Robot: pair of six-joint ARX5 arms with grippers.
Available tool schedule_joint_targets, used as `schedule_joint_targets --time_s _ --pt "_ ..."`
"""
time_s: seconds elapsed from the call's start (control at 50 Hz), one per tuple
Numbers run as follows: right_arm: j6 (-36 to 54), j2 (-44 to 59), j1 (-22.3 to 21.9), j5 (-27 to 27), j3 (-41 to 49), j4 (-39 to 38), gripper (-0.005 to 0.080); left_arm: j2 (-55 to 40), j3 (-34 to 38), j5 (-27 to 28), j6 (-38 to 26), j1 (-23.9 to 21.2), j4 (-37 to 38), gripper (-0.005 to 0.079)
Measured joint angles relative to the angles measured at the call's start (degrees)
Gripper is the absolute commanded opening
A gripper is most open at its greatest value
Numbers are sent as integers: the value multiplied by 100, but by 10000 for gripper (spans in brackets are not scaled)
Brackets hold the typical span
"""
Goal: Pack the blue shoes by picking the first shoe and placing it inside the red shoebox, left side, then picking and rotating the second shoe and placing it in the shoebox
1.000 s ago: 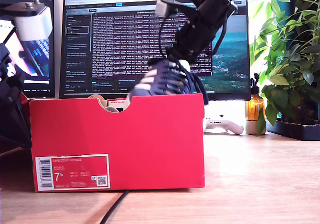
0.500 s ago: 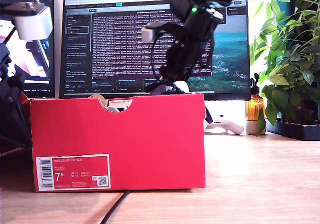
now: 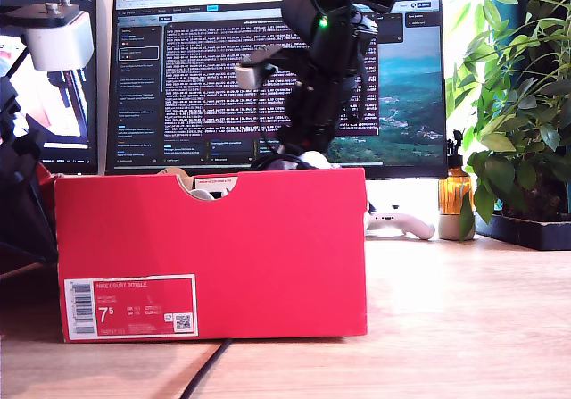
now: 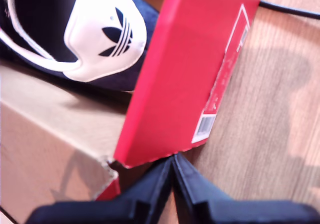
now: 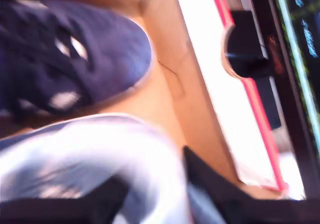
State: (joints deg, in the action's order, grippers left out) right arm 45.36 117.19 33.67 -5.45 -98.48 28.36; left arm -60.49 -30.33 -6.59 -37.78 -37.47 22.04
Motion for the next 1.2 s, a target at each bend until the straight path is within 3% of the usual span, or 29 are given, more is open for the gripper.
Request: schedule_joint_targets --time_s 0.34,0.44,0.52,0.64,0.7,0.86,1.2 --pt "-35 0 138 -728 -35 -7 296 0 0 85 0 2 7 -16" --pt "-229 31 173 -1005 -267 302 161 0 0 94 2 9 4 -16" --pt "-455 48 175 -1082 -573 608 -25 0 0 98 0 9 4 -16" --pt "-699 48 243 -1104 -979 826 -5 0 0 162 2 11 2 -16" --pt "-1440 48 284 -1102 -1156 920 -5 0 0 173 0 11 0 -16" --pt "-2411 48 319 -1102 -1554 1353 -5 0 0 203 2 13 0 -16" --pt "-3499 48 120 -1099 -1788 2575 -5 0 0 205 129 11 17 -16"
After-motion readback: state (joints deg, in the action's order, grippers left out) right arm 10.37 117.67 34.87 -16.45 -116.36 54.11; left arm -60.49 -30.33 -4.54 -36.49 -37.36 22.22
